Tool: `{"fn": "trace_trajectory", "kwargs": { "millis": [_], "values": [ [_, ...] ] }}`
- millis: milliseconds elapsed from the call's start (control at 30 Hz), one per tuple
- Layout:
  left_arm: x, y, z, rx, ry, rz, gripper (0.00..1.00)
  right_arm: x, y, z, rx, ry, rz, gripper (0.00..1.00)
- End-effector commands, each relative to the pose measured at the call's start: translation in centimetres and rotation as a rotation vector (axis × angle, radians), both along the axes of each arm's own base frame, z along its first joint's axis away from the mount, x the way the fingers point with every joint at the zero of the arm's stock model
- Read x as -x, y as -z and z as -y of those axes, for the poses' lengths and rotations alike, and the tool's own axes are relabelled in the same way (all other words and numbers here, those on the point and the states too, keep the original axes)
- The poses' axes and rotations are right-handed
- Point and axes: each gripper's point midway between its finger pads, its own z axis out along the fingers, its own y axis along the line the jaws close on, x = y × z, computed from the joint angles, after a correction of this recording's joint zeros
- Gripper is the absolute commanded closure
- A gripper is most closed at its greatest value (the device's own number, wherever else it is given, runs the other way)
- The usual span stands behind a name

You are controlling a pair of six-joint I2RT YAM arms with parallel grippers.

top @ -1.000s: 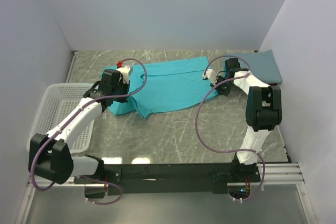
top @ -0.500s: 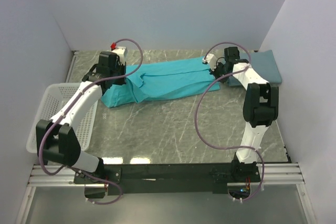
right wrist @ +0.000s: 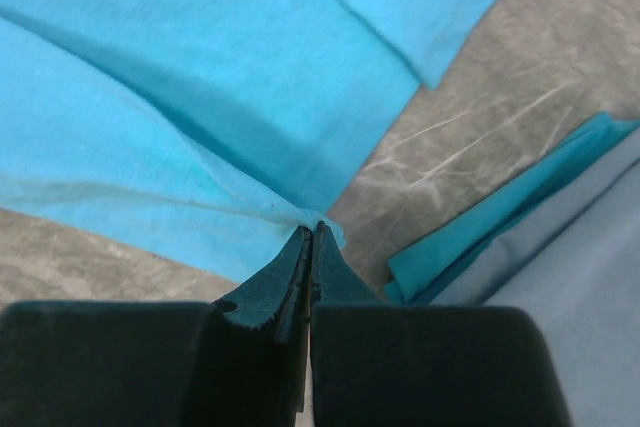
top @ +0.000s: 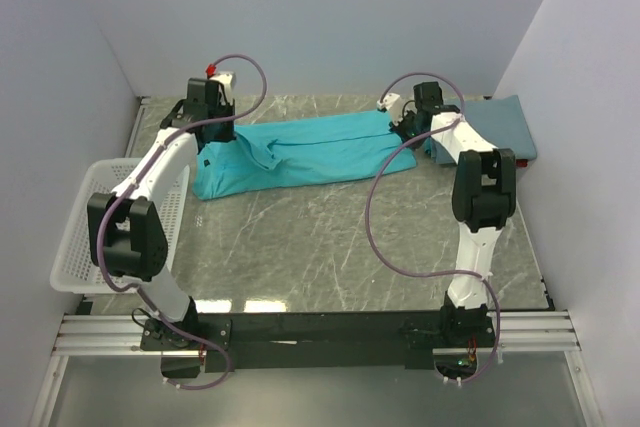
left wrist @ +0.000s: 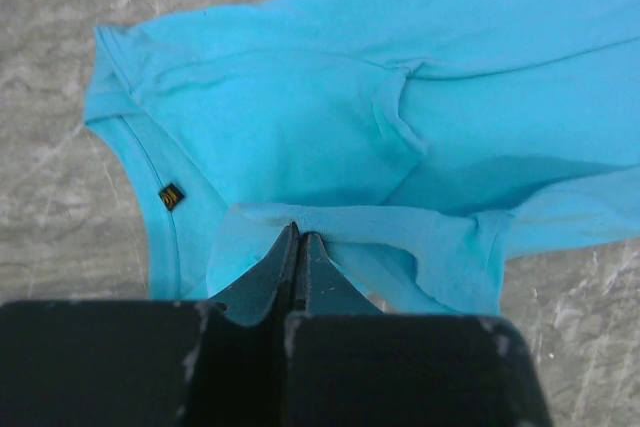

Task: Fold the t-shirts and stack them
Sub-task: Fold the tshirt

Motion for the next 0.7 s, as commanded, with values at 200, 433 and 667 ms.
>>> {"fn": "trace_trajectory", "kwargs": {
  "millis": [200, 433, 667],
  "values": [
    [-3.0, -1.0, -0.6, -0.045, -0.002, 0.019, 0.99, -2.2, -1.1, 0.4, 0.008, 0.083, 0.038, 1.0],
    [-3.2, -0.2, -1.4, -0.042, -0.019, 0.003, 0.99, -2.8, -0.1, 1.1, 0.038, 0.126, 0.019, 1.0],
    [-3.4, 0.2, -2.1, -0.028, -0.032, -0.012, 0.99, -3.1, 0.1, 1.2, 0.042, 0.147, 0.009, 1.0]
  ]
}}
